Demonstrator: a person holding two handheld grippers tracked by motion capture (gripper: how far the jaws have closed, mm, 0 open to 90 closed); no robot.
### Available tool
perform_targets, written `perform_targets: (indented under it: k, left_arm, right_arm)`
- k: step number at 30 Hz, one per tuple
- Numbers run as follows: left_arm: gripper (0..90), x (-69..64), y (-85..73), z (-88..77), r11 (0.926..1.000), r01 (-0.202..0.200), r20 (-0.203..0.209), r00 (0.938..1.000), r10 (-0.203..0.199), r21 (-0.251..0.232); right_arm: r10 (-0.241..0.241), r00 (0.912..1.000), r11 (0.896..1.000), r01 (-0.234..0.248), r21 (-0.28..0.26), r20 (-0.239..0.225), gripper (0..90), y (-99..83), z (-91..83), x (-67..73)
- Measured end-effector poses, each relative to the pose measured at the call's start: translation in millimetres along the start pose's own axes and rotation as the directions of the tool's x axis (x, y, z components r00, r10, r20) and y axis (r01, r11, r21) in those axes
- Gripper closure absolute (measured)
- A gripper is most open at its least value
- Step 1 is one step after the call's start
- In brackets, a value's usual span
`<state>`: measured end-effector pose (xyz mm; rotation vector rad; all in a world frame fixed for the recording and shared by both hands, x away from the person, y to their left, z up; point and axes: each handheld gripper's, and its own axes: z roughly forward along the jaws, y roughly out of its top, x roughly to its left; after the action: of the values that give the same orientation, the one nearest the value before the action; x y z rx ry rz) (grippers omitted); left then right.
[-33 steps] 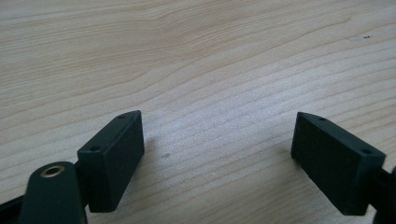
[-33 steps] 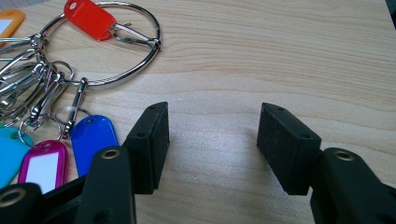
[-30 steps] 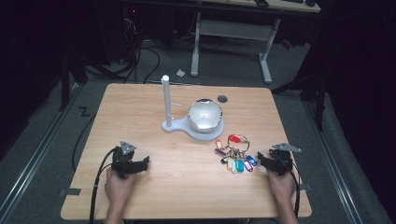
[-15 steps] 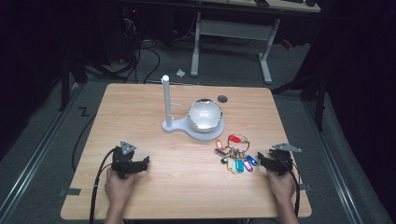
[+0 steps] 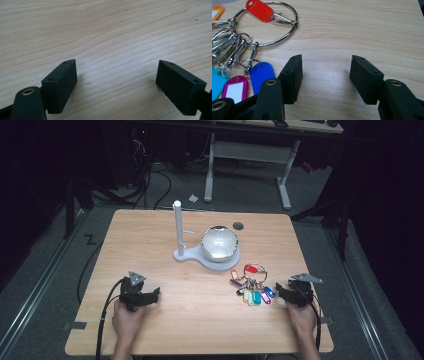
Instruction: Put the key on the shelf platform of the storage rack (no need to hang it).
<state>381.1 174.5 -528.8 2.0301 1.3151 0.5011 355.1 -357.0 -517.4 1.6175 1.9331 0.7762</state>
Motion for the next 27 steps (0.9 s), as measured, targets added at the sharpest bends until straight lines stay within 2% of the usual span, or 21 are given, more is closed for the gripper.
perform_targets:
  k: [12, 20, 27]
  left_arm:
    - [17.7, 0.2, 0.0, -0.1, 1.0000, -0.002, 0.001, 1.0000, 0.002, 0.001]
    - [17.7, 0.1, 0.0, -0.1, 1.0000, -0.001, 0.001, 1.0000, 0.001, 0.001]
    - [17.7, 0.1, 0.0, -0.1, 1.0000, -0.001, 0.001, 1.0000, 0.001, 0.001]
  right_arm:
    - [-0.003, 1.0000, 1.000, 0.003, -0.002, 0.000, 44.0, 0.7, 0.6, 0.6]
    - [0.015, 0.9995, 1.000, -0.015, -0.006, -0.027, 45.2, 1.3, -3.1, 1.1]
    - [-0.003, 0.9991, 1.000, 0.002, -0.025, -0.043, 46.3, 5.6, -9.6, 7.1]
